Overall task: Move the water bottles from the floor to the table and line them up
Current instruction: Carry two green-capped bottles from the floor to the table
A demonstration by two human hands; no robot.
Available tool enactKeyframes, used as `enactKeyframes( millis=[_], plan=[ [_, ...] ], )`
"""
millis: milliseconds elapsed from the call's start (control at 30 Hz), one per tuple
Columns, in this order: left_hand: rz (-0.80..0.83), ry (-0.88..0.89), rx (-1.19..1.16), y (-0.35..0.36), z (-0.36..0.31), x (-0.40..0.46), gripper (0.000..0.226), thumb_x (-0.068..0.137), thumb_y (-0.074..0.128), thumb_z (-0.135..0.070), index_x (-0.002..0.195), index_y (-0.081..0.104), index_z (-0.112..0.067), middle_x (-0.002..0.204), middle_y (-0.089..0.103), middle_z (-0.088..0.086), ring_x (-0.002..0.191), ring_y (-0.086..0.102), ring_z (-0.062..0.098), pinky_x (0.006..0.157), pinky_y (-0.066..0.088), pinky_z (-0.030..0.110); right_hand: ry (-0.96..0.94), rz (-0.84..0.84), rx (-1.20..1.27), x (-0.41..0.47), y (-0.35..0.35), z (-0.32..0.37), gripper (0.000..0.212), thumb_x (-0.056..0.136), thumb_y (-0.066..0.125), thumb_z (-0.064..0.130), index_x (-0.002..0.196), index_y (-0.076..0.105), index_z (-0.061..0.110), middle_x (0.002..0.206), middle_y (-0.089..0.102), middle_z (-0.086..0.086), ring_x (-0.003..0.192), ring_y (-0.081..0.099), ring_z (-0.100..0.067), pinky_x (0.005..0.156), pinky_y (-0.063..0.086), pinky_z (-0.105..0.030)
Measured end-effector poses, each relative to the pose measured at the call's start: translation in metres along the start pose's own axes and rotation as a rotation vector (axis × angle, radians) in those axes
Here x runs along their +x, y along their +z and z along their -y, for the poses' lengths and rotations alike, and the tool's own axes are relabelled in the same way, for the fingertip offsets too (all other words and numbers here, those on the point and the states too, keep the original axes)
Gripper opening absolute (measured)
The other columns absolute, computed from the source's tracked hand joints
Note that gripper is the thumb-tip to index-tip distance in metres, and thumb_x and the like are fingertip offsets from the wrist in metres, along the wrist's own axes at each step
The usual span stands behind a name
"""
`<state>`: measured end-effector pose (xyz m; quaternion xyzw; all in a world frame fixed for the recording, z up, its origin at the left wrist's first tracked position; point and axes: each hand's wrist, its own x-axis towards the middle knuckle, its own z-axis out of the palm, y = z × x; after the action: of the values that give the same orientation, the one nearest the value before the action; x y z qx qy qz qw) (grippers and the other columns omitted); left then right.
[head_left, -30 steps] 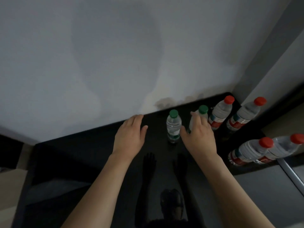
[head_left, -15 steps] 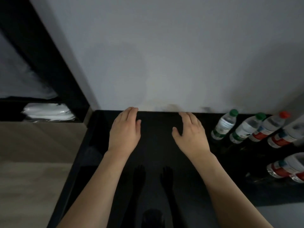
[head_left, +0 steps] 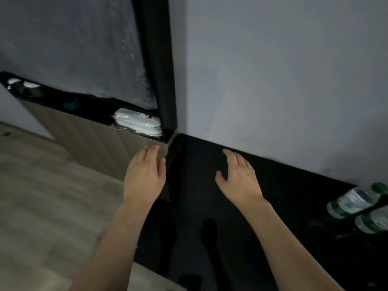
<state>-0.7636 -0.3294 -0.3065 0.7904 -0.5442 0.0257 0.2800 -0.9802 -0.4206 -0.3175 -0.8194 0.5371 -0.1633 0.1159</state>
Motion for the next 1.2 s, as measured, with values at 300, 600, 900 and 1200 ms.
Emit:
enactKeyframes(
  millis=[300,600,900,1200],
  plan=[
    [-0.024,-0.199,0.017,-0.044,0.085,-0.015,0.041,0.095,0.058,-0.017,0.133,0.055,-0.002,0.132,0.057,0.017,0.124,0.052,0.035,0.104,0.043,0.048,-0.183,0.091,0.051,0.018,0.032,0.097,0.064,0.090,0.057,0.034,0.147,0.031,0.020,0.146,0.041,-0.005,0.136,0.038,-0.022,0.114,0.032,-0.039],
    [-0.081,-0.375,0.057,-0.118,0.242,-0.040,0.043,0.097,0.053,-0.025,0.136,0.051,-0.007,0.137,0.054,0.013,0.120,0.054,0.036,0.101,0.045,0.046,-0.324,0.202,0.065,0.015,0.095,0.256,0.065,0.091,0.056,0.034,0.148,0.028,0.021,0.146,0.039,-0.004,0.131,0.041,-0.024,0.112,0.034,-0.041],
    [-0.125,-0.480,0.087,-0.185,0.362,-0.064,0.042,0.096,0.055,-0.025,0.134,0.054,-0.008,0.135,0.057,0.011,0.119,0.055,0.034,0.100,0.044,0.045,-0.444,0.226,0.116,0.010,0.147,0.396,0.062,0.090,0.057,0.029,0.146,0.032,0.019,0.145,0.041,-0.005,0.128,0.043,-0.025,0.107,0.035,-0.040],
    [-0.134,-0.522,0.078,-0.202,0.448,-0.033,0.042,0.097,0.054,-0.025,0.135,0.053,-0.008,0.136,0.056,0.009,0.122,0.055,0.030,0.101,0.044,0.043,-0.490,0.311,0.083,0.044,0.207,0.478,0.066,0.087,0.059,0.027,0.147,0.033,0.019,0.146,0.040,-0.002,0.131,0.038,-0.023,0.106,0.034,-0.038]
  ],
)
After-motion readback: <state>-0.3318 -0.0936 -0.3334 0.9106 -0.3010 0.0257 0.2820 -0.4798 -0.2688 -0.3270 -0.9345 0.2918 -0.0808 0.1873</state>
